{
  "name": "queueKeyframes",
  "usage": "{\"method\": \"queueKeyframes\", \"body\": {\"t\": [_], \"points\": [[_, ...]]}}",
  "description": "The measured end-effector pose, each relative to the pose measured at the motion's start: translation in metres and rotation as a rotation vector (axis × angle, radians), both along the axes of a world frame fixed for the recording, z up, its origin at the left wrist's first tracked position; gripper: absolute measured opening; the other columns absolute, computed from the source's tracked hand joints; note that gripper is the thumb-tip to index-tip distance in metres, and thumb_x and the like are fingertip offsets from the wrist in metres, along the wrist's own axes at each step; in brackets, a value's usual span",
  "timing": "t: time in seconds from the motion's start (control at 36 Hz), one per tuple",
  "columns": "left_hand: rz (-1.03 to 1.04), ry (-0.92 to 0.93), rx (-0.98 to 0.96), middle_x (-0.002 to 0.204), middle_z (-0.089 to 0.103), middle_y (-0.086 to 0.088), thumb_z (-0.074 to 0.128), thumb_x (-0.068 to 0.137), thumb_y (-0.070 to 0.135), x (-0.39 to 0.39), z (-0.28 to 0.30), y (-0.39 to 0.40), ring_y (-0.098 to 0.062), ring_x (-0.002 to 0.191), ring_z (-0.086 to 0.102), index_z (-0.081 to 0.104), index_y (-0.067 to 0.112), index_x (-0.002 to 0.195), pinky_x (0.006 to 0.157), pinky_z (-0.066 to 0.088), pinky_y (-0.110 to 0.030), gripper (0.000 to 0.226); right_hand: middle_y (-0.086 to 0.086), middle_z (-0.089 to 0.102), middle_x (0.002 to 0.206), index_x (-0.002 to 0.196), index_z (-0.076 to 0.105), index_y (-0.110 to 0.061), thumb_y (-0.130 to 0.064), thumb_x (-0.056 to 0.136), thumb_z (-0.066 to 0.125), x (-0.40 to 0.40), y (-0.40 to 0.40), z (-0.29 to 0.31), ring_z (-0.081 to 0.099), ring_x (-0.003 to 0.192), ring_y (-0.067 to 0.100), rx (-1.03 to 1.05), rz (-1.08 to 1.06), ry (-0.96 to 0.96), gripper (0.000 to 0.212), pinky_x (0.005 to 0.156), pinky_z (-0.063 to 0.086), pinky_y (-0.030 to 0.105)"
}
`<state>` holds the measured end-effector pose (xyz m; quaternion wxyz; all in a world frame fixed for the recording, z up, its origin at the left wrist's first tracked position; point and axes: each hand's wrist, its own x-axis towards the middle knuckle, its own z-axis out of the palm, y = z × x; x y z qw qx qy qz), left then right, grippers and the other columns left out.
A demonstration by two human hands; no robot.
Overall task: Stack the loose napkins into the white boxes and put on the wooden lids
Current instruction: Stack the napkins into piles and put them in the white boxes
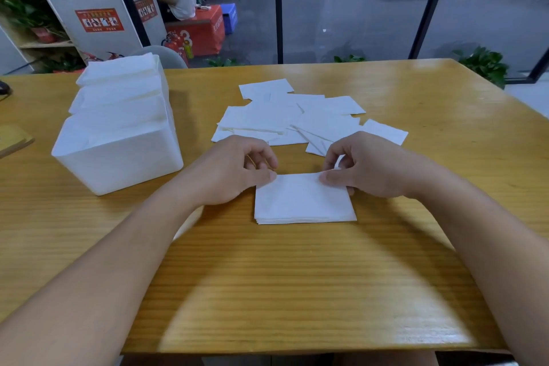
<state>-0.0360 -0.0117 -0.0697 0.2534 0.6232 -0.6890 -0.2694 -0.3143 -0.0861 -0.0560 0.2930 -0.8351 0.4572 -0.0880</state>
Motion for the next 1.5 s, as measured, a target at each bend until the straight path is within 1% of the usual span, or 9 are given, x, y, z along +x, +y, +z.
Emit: {"method": "queueKeyframes", "body": {"t": [0.14,0.33,0.44,0.81,1.03,1.25,1.33,1.42,1.5], "points": [[0.001,-0.063,-0.065,0.097,0.070,0.019,0.083,0.094,0.044,-0.002,0.000,0.001,-0.007,0.083,0.064,0.079,0.042,0.093,0.075,0.053,-0.022,0.004,-0.009,0.066,0.067,0.079,0.075,-0.028,-0.047,0.087,0.087,-0.005,-0.006,0.003,0.053,0.052,0.002,-0.134,-0.037,-0.046,0.024,0.047,0.038,0.014],[-0.130,-0.019,-0.038,0.111,0.067,0.021,0.080,0.098,0.038,-0.014,-0.008,0.005,-0.001,0.107,0.063,0.080,0.043,0.107,0.084,0.046,-0.016,0.010,-0.015,0.073,0.085,0.081,0.078,-0.033,-0.042,0.085,0.090,-0.015,-0.017,-0.005,0.062,0.074,0.003,-0.197,-0.036,-0.006,0.016,0.064,0.049,0.021],[-0.131,-0.008,-0.015,0.110,0.068,0.021,0.081,0.098,0.038,-0.013,-0.005,0.005,0.001,0.103,0.063,0.081,0.045,0.107,0.080,0.042,-0.009,0.011,-0.023,0.073,0.082,0.081,0.079,-0.033,-0.032,0.091,0.086,-0.017,-0.021,-0.007,0.062,0.076,-0.002,-0.193,-0.002,-0.038,0.011,0.062,0.046,0.012],[-0.155,-0.030,-0.018,0.106,0.067,0.022,0.080,0.098,0.037,-0.014,-0.001,0.008,0.003,0.095,0.062,0.082,0.049,0.107,0.080,0.043,-0.008,0.015,-0.018,0.072,0.095,0.091,0.075,-0.037,-0.027,0.100,0.076,-0.019,-0.024,-0.007,0.061,0.087,-0.005,-0.198,0.083,0.024,0.013,0.072,0.044,0.016],[-0.043,-0.030,-0.310,0.121,0.062,0.020,0.089,0.089,0.039,-0.030,-0.004,0.004,-0.008,0.115,0.059,0.066,0.047,0.138,0.091,0.044,-0.020,0.054,-0.020,0.070,0.092,0.092,0.071,-0.029,-0.025,0.102,0.075,0.005,-0.002,-0.003,0.059,0.086,0.003,-0.229,0.133,-0.324,0.011,0.072,0.041,0.012],[0.068,0.013,-0.443,0.099,0.068,0.013,0.086,0.093,0.026,-0.032,-0.010,0.000,0.000,0.082,0.061,0.079,0.026,0.090,0.070,0.039,-0.013,0.008,-0.022,0.073,0.097,0.101,0.076,-0.027,-0.028,0.091,0.088,0.013,0.009,-0.004,0.063,0.092,0.004,-0.177,0.187,-0.434,0.015,0.081,0.043,0.012],[0.107,0.133,-0.421,0.094,0.072,0.010,0.083,0.096,0.023,-0.022,-0.009,0.000,-0.007,0.086,0.067,0.078,0.023,0.090,0.071,0.051,-0.027,0.008,-0.024,0.070,0.100,0.103,0.074,-0.034,-0.029,0.086,0.091,0.005,0.003,-0.005,0.062,0.102,0.000,-0.255,0.132,-0.349,0.025,0.085,0.042,0.011],[0.113,0.228,-0.388,0.093,0.077,0.005,0.080,0.099,0.023,-0.013,-0.007,-0.001,-0.017,0.091,0.072,0.078,0.020,0.094,0.081,0.059,-0.045,0.007,-0.012,0.073,0.090,0.091,0.075,-0.032,-0.027,0.093,0.083,0.002,-0.005,-0.007,0.064,0.092,0.006,-0.261,0.050,-0.338,0.009,0.073,0.045,0.025],[0.088,0.222,-0.373,0.091,0.075,0.005,0.081,0.099,0.026,-0.009,-0.006,-0.001,-0.020,0.087,0.069,0.077,0.024,0.096,0.077,0.056,-0.044,0.004,-0.011,0.071,0.085,0.090,0.076,-0.030,-0.032,0.097,0.078,0.001,-0.009,-0.007,0.063,0.088,0.009,-0.286,-0.006,-0.327,0.008,0.077,0.051,0.032]]}}
